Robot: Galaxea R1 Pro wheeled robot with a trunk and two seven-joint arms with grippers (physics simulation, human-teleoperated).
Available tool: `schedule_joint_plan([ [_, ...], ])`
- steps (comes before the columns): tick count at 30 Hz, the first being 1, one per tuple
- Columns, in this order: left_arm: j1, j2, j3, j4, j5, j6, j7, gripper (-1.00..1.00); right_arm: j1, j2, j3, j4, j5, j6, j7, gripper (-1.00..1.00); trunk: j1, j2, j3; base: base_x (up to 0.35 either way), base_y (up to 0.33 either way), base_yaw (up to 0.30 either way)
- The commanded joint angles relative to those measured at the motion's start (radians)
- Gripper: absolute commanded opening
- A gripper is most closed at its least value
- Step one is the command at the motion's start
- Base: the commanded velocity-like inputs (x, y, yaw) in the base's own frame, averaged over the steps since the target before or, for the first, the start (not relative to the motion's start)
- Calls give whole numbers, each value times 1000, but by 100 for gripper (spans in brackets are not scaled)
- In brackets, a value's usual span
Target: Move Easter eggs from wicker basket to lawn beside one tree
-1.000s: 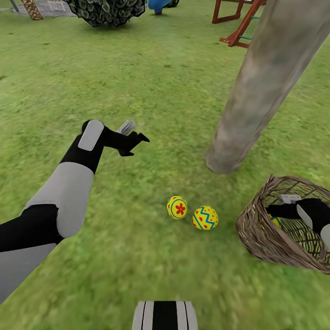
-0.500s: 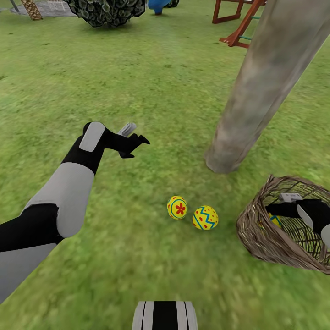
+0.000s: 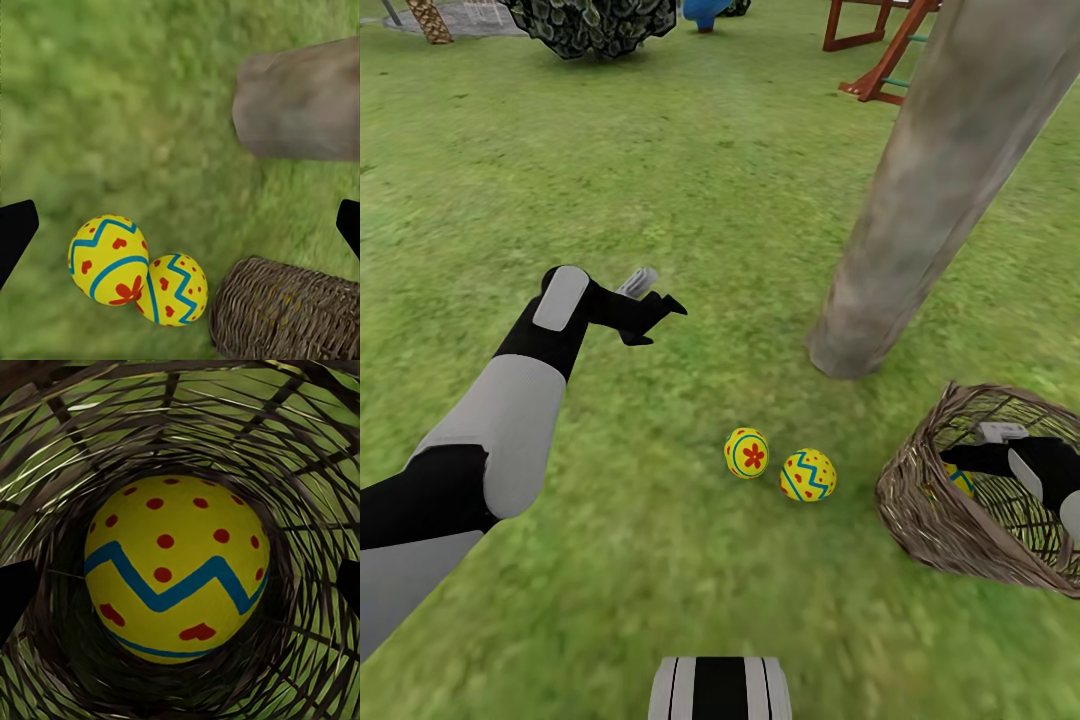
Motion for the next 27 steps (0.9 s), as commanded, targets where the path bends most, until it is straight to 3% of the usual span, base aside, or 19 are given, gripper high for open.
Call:
schedule_joint_plan([
  [1, -1, -1, 5, -1, 9, 4, 10, 100, 0, -1, 8, -2, -11, 5, 0, 100, 0, 0, -1, 0, 0, 0],
  [20, -1, -2, 5, 0, 8, 3, 12, 100, 0, -3, 8, -3, -11, 5, 4, 100, 0, 0, -1, 0, 0, 0],
  [27, -1, -2, 5, 0, 7, 3, 12, 100, 0, -3, 8, -3, -11, 5, 5, 100, 3, -2, -28, 0, 0, 0],
])
